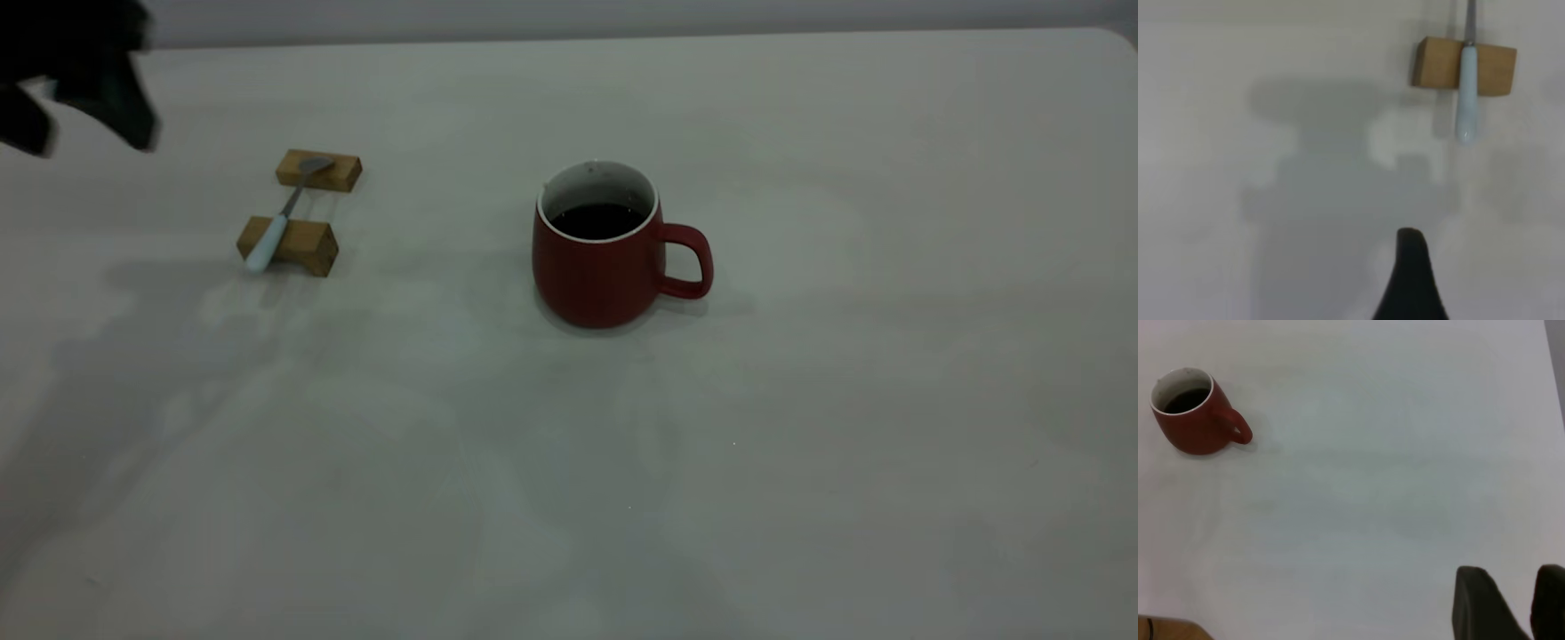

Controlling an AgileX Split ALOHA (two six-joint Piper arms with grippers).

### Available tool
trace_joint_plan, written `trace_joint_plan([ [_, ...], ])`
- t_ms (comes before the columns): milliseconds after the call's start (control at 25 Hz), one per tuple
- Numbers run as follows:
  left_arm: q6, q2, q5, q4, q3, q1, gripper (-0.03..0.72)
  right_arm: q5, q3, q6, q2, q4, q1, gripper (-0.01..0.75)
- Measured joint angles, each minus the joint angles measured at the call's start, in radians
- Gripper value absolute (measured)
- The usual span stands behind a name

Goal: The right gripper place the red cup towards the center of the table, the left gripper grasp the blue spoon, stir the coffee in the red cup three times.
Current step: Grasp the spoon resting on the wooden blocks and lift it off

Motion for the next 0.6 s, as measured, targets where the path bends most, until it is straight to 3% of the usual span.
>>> trace_joint_plan([
  [400, -0.006, 0.295, -0.049, -0.011, -0.144, -0.04, 0.647, 0.0, 0.0, 0.0, 0.0, 0.0, 0.0, 0.236],
  [600, -0.006, 0.383, -0.055, -0.011, -0.192, -0.04, 0.603, 0.0, 0.0, 0.0, 0.0, 0.0, 0.0, 0.236],
])
